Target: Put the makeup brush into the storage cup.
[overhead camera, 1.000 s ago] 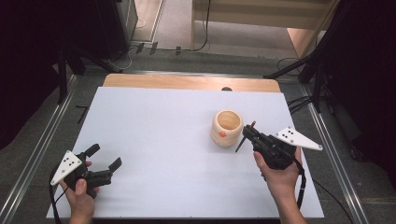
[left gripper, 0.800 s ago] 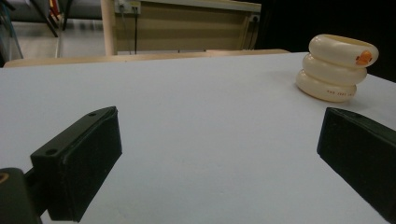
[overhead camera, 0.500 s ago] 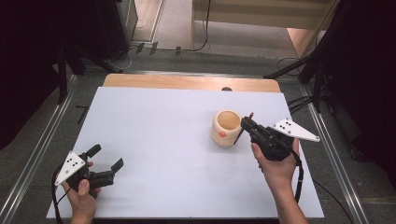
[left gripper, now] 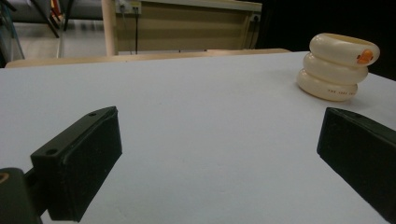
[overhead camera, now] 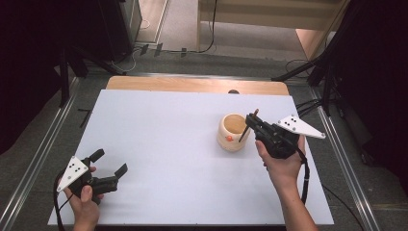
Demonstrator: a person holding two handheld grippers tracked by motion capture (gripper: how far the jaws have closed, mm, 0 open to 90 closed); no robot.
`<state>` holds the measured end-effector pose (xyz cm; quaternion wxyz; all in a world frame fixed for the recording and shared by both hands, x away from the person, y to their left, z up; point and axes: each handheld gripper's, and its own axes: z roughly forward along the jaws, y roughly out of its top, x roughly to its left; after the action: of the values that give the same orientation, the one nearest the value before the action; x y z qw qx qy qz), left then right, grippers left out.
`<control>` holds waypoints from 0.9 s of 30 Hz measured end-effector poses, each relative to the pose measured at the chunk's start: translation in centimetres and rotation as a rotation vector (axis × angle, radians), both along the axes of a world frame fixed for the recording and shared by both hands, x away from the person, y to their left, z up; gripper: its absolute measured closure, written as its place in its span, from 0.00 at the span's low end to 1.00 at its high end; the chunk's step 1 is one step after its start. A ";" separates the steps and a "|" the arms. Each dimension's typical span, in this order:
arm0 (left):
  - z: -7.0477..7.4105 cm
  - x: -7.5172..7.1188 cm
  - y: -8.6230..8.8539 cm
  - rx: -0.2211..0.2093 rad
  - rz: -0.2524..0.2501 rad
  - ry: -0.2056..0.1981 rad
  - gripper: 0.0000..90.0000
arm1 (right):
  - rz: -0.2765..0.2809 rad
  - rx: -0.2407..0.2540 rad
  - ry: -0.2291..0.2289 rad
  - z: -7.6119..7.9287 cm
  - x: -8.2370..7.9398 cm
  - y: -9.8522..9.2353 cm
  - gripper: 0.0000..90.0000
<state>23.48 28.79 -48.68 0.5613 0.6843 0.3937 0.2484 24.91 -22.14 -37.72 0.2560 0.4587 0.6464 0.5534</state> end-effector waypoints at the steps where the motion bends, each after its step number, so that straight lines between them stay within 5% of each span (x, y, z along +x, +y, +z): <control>1: 0.0 0.0 0.0 0.001 0.001 0.000 0.00 | 0.000 0.000 0.000 0.0 0.0 0.0 0.94; 27: 0.1 -0.2 -0.1 0.014 0.002 -0.002 0.00 | -0.036 -0.035 -0.020 -0.4 2.8 0.4 0.94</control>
<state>23.27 28.74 -48.57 0.5568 0.6876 0.3918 0.2524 27.67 -21.75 -38.09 0.2805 0.4599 0.6451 0.5418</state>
